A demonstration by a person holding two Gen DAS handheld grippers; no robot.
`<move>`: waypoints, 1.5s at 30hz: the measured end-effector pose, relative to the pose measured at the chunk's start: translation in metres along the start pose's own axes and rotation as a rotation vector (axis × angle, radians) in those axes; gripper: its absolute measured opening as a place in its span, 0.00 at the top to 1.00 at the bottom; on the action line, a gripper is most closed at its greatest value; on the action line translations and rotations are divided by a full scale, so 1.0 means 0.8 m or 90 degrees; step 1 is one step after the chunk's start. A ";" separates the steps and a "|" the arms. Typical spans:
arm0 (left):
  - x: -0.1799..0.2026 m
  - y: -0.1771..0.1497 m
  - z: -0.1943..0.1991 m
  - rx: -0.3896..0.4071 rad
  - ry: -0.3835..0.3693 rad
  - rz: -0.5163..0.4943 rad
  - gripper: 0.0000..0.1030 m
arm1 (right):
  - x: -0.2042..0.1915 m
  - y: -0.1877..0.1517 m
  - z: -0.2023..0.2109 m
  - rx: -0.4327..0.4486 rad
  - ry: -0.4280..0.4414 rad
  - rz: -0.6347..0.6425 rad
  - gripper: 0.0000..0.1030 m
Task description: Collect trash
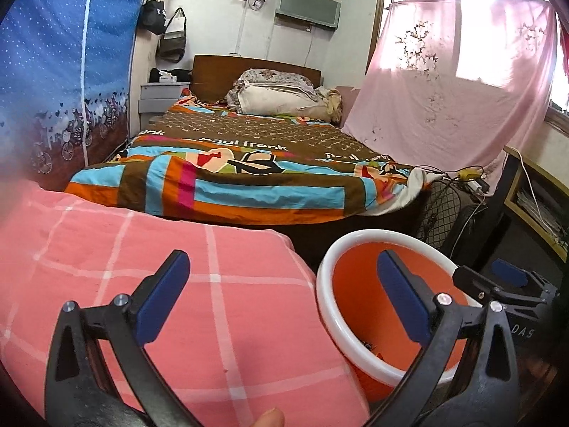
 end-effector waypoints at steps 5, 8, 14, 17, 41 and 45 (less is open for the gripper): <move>-0.008 0.000 0.012 0.005 0.014 -0.001 0.02 | -0.010 0.002 0.006 0.015 0.007 0.010 0.00; -0.014 0.000 0.026 0.017 0.023 0.001 0.02 | -0.018 0.003 0.013 0.023 0.016 0.011 0.00; -0.028 -0.001 0.058 0.039 0.041 0.002 0.02 | -0.038 0.002 0.033 0.047 0.039 0.022 0.00; -0.035 -0.004 0.075 0.049 0.049 0.004 0.02 | -0.047 -0.003 0.043 0.058 0.045 0.028 0.00; -0.070 -0.094 0.257 0.182 0.127 -0.081 0.02 | -0.096 -0.118 0.202 0.247 0.048 0.009 0.00; -0.078 -0.110 0.262 0.171 0.132 -0.073 0.02 | -0.098 -0.131 0.212 0.256 0.046 0.010 0.00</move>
Point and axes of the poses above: each gripper's, at about its wrist camera, not at the fingertips, and z roughly against the way its jaws point, x to its right, y to its top, the point moved 3 cm from there along -z, roughly the way its jaws point, and after that the axes turned 8 degrees about -y, right-handed, at the moved point
